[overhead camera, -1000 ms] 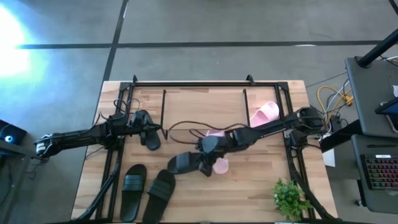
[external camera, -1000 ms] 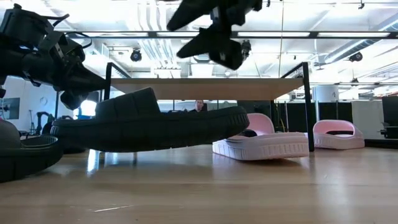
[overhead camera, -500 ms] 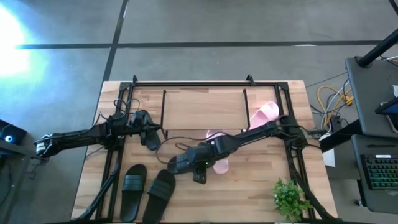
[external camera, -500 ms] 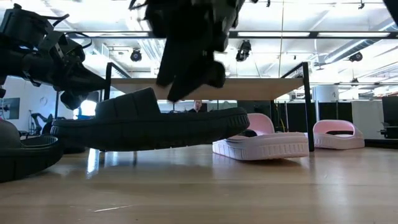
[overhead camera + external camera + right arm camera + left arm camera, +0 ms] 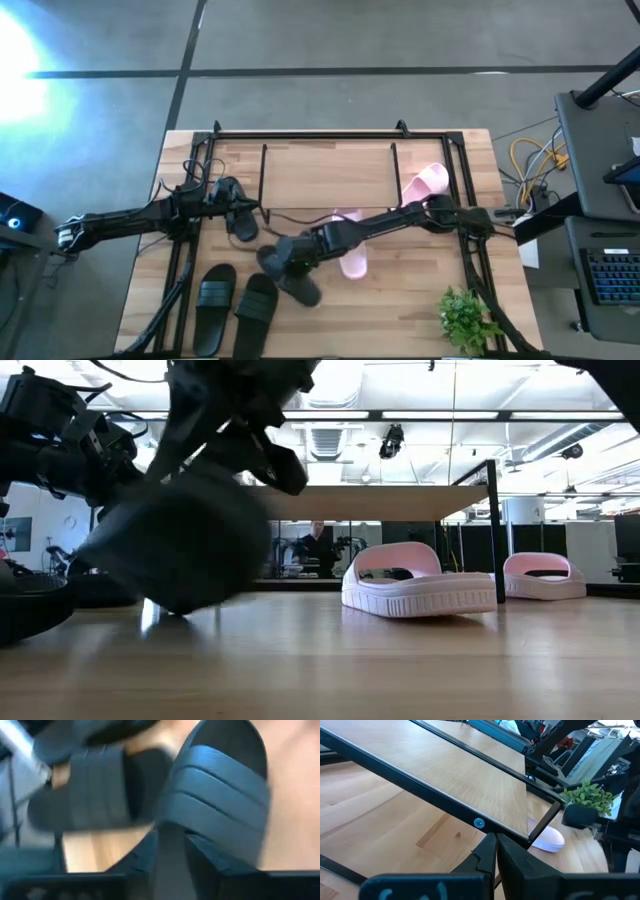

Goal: Pick and place slides into the shelf
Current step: Move the bottom black slides to the center of the table

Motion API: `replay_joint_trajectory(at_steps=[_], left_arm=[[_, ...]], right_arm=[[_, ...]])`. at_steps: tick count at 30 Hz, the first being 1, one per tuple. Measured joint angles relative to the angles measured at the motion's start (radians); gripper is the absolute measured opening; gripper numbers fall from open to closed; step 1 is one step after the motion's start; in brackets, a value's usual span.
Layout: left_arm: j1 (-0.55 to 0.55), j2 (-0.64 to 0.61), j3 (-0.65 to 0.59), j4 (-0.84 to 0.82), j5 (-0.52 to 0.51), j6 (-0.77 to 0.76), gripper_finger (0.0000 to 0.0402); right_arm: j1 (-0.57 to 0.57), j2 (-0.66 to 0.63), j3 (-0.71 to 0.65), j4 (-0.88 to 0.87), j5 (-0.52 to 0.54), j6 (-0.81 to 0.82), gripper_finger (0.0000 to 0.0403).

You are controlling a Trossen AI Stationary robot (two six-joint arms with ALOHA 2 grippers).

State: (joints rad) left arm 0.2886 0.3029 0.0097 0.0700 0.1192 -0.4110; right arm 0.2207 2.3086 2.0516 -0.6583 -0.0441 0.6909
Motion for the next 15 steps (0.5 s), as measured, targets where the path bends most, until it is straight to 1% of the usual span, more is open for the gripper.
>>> replay_joint_trajectory(at_steps=[2, 3, 6, 8, 12, 15], left_arm=[[0.0, 0.002, 0.0, 0.0, 0.0, 0.0, 0.0], [0.0, 0.002, 0.0, 0.001, 0.0, 0.0, 0.0], [0.0, 0.004, 0.0, 0.001, 0.0, 0.0, 0.0], [0.0, 0.004, 0.0, 0.0, 0.0, 0.0, 0.0], [0.0, 0.003, 0.0, 0.0, 0.0, 0.0, 0.0], [0.0, 0.002, 0.0, 0.0, 0.0, 0.0, 0.0]], right_arm=[[0.008, 0.0, 0.007, -0.02, 0.078, 0.081, 0.0028], [0.013, -0.004, 0.007, -0.029, 0.121, 0.135, 0.0019], [0.033, -0.027, 0.005, -0.128, 0.257, 0.347, 0.0012], [0.046, -0.041, 0.005, -0.184, 0.317, 0.434, 0.001], [0.069, -0.045, 0.015, -0.286, 0.337, 0.478, 0.0009], [0.084, -0.045, 0.014, -0.29, 0.403, 0.486, 0.0009]])
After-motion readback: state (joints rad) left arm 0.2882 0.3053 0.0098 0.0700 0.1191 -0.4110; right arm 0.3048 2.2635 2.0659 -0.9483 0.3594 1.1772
